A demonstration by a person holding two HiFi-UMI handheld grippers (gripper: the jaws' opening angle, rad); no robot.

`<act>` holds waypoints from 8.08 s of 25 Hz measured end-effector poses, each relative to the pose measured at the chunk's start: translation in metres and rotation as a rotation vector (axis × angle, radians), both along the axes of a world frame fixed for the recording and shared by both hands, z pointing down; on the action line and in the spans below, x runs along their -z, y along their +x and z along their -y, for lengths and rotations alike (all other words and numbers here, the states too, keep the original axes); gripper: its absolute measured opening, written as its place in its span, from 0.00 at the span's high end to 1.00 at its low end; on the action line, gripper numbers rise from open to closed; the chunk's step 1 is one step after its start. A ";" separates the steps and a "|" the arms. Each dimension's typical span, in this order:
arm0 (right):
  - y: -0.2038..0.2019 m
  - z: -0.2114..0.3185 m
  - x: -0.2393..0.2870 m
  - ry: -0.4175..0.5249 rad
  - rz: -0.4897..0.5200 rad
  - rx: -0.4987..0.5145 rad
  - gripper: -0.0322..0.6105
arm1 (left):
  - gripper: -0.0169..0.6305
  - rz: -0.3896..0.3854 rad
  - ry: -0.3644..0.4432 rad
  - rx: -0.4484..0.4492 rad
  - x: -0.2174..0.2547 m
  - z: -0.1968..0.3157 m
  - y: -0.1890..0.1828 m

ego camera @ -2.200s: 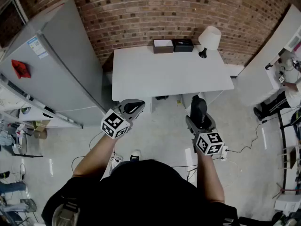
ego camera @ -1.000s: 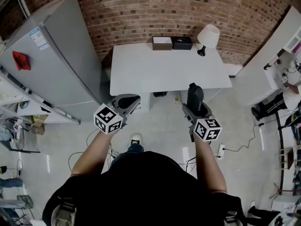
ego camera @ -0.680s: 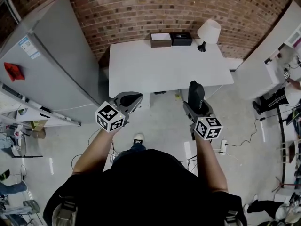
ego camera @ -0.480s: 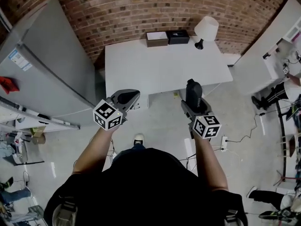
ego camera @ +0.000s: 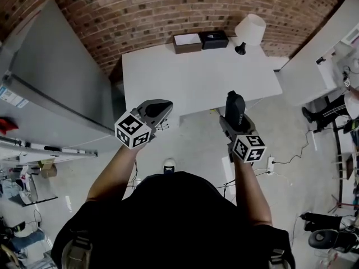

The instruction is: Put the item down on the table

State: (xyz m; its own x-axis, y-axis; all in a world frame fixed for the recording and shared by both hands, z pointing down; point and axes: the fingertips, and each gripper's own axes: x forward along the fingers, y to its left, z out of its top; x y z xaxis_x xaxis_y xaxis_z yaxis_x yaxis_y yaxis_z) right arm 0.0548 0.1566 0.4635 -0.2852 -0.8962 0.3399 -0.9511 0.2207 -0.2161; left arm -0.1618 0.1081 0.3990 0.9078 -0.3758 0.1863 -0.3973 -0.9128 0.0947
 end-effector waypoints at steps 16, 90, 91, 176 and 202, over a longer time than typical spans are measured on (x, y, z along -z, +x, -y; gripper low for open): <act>-0.022 0.049 -0.001 -0.030 -0.027 -0.075 0.40 | 0.95 -0.009 -0.050 -0.065 -0.016 0.070 -0.019; 0.208 0.279 -0.064 -0.087 0.035 0.145 0.41 | 0.95 0.092 -0.132 0.143 -0.057 0.241 0.201; 0.210 0.279 -0.064 -0.087 0.033 0.147 0.41 | 0.95 0.091 -0.135 0.142 -0.058 0.240 0.204; 0.165 0.389 -0.225 -0.413 -0.017 -0.002 0.41 | 0.95 0.119 -0.214 0.109 -0.105 0.409 0.105; 0.161 0.404 -0.339 -0.634 -0.050 0.042 0.41 | 0.95 0.138 -0.205 0.173 -0.113 0.443 0.089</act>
